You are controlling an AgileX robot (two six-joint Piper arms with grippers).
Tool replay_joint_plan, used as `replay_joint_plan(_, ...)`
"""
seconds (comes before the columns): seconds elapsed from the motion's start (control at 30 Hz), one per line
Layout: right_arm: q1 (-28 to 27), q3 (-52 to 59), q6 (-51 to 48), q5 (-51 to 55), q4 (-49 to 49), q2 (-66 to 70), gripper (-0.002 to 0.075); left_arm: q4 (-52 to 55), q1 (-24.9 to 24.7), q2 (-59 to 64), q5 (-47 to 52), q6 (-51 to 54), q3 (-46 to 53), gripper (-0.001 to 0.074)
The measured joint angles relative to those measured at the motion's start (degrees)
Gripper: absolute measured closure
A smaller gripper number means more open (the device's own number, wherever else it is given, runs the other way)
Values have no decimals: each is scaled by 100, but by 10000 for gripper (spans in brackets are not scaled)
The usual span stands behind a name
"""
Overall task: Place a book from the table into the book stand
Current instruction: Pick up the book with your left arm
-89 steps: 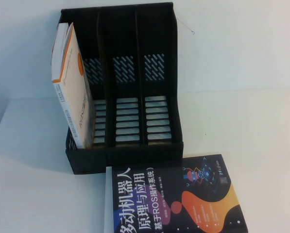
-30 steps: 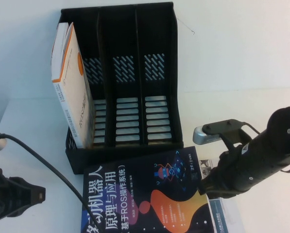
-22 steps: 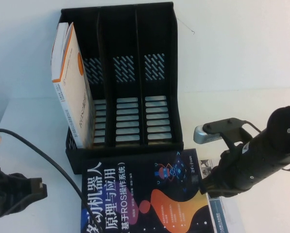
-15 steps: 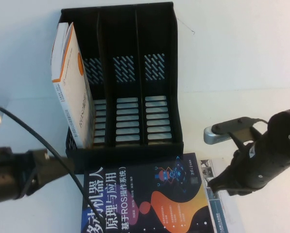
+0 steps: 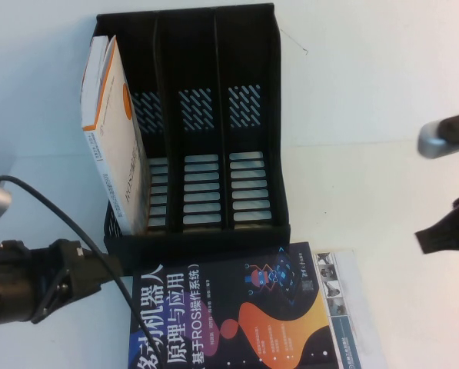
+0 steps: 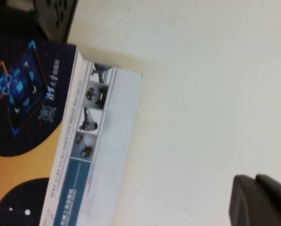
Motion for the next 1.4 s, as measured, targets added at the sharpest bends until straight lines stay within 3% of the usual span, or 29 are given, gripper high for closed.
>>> replay_joint_plan(0.1,0,0,0,124,-30,-440,727,271,0,355,-147,-59,0,332)
replay_joint_plan(0.2,0,16,0,292,-99,-740,727,361,0,798,-279,-77,0,311)
replay_joint_plan(0.57,0,814,82,409,-137,-1340,727,18,0,2433,-740,724,-53,339)
replay_joint_plan(0.9,0,1238,250,422,-137,-2042,727,-1682,0,3760,51,2495,-65,340)
replay_joint_plan(1.2,0,1249,417,361,-137,-2418,727,-1914,0,4304,794,3000,-111,345)
replay_joint_plan(1.33,0,1249,451,336,-137,-2418,727,-1914,0,4310,867,3048,-111,418)
replay_joint_plan(1.4,0,1249,461,336,-137,-2418,727,-1926,14,4310,943,3076,-111,493)
